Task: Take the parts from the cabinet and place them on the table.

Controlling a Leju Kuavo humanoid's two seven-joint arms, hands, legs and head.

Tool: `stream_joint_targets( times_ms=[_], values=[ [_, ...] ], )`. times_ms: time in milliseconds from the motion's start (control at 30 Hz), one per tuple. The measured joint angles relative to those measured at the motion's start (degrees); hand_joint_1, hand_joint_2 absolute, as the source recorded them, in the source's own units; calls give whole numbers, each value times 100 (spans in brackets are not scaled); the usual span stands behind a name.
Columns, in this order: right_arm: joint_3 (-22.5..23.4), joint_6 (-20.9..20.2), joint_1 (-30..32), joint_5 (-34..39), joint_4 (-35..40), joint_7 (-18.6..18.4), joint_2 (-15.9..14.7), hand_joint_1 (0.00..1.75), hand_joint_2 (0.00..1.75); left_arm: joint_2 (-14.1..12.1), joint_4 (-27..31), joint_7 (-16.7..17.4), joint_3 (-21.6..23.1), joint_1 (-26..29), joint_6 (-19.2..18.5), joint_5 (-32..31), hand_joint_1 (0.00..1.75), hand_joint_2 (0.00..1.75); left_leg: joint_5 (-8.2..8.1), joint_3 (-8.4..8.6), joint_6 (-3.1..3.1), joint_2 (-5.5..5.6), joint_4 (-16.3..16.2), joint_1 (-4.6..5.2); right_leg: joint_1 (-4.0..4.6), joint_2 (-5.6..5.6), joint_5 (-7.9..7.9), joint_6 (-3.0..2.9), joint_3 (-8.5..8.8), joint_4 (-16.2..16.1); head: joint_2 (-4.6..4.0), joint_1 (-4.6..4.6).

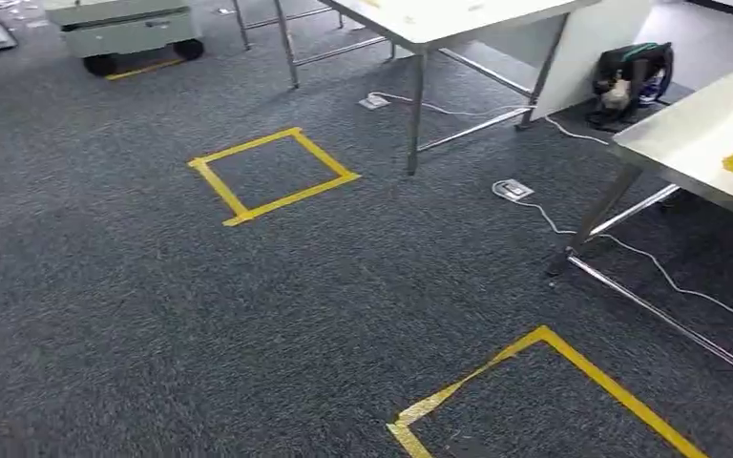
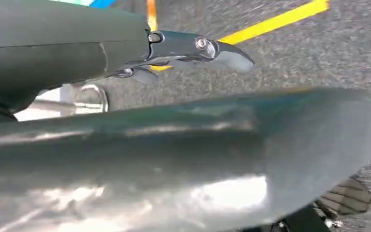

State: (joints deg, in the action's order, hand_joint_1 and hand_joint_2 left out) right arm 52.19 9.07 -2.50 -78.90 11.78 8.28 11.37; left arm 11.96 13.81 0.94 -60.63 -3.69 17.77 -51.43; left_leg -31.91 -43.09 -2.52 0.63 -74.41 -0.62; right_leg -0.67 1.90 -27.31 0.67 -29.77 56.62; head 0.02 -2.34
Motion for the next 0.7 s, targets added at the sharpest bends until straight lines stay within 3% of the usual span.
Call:
stream_joint_targets(
  times_ms=[33, 67, 100, 133, 167, 200, 300, 333, 367, 400, 467, 500, 533, 600, 700],
  values=[
    [2, 0, -8, -2, 0, -2, 0, 0, 0, 0, 0, 4, 0, 17, 0, 0, 0, 0, 141, 74, -2, -2, 114, 0, 0, 91, -9, 5, 9, 0, 0, 2],
    [2, 0, -15, -9, 0, -2, 0, 0, 0, -2, 0, 9, -2, 30, 0, 0, 0, 0, 369, 275, 6, -21, 483, 2, 0, 172, -20, 18, 24, 1, 0, 4],
    [2, 0, -22, -13, 0, -2, 4, 0, 0, 0, 0, 9, -2, 31, -2, 0, 0, 0, 618, 579, 22, -106, 1025, 7, -1, 249, -39, 36, 49, 1, 0, 0],
    [4, 0, -27, -13, 0, -2, 4, 0, 0, -2, 0, 9, 0, 23, -2, -2, 0, 0, 793, 902, 47, -378, 1550, 24, 10, 312, -62, 61, 90, 1, 0, 4],
    [4, 0, -22, -13, 2, -2, 4, 0, 0, 0, 0, 9, 0, -1, -2, -7, 0, 0, 739, 1036, 71, -683, 1818, 75, 72, 372, -112, 110, 83, 18, 0, 11],
    [4, 0, -22, -15, 2, -4, 4, 0, 0, 0, 0, 9, 0, -23, -2, -7, 0, 0, 758, 1038, 136, -551, 1802, 54, 74, 421, -139, 135, 76, 5, 0, -22],
    [9, 0, -61, -15, 2, -4, 4, 0, 0, -2, 0, 9, 0, 6, -2, -7, 0, 0, 730, 1014, 235, -356, 1811, 86, 57, 612, -164, 223, 249, -53, 0, -33],
    [9, -2, -66, -17, 2, -4, 7, 0, 0, 0, 0, 9, 0, 8, -2, -7, 0, 0, 771, 1039, 295, -261, 1840, 29, 26, 547, -206, 272, 188, -24, 2, -35],
    [9, -4, -63, -20, 2, -2, 7, 0, 0, -2, 0, 9, -2, 12, -2, -7, 0, 0, 774, 1035, 318, -204, 1840, 27, 26, 194, -360, 296, 140, 156, 0, -66],
    [9, -4, -55, -20, 2, -4, 7, 0, 0, -4, 0, 11, -2, 4, -2, -7, 0, 0, 785, 1031, 355, -136, 1840, 28, 14, -37, -613, 302, -44, 584, 0, -77],
    [9, -7, -16, -22, 2, -17, 7, 0, 0, 7, 0, 11, 0, -20, -11, -9, 0, 0, 778, 1027, 372, 44, 1839, 34, 17, -174, -979, 304, -522, 1515, 0, -85],
    [9, -9, -2, -24, 2, -26, 7, 0, 0, 4, 0, 11, 0, -19, -20, -11, 0, 0, 777, 1027, 374, 128, 1838, 37, 17, -183, -1025, 304, -691, 1778, 0, -83],
    [9, -18, 3, -26, 2, -31, 7, 0, 0, 2, 0, 13, 0, -13, -22, -13, 0, 0, 777, 1031, 374, 225, 1836, 37, 15, -183, -938, 299, -752, 1786, 2, -81],
    [11, -22, -11, -28, 2, -31, 7, 0, 0, 2, 0, 26, 0, -1, -24, -13, 0, 0, 776, 1049, 365, 410, 1833, 31, 6, -214, -414, 283, -499, 1070, 0, -81],
    [11, -22, -12, -28, 2, -31, 7, 0, 0, 2, 0, 26, 0, -1, -24, -13, 0, 0, 775, 1051, 362, 426, 1833, 30, 4, -224, -359, 281, -458, 972, 0, -81]
  ],
)
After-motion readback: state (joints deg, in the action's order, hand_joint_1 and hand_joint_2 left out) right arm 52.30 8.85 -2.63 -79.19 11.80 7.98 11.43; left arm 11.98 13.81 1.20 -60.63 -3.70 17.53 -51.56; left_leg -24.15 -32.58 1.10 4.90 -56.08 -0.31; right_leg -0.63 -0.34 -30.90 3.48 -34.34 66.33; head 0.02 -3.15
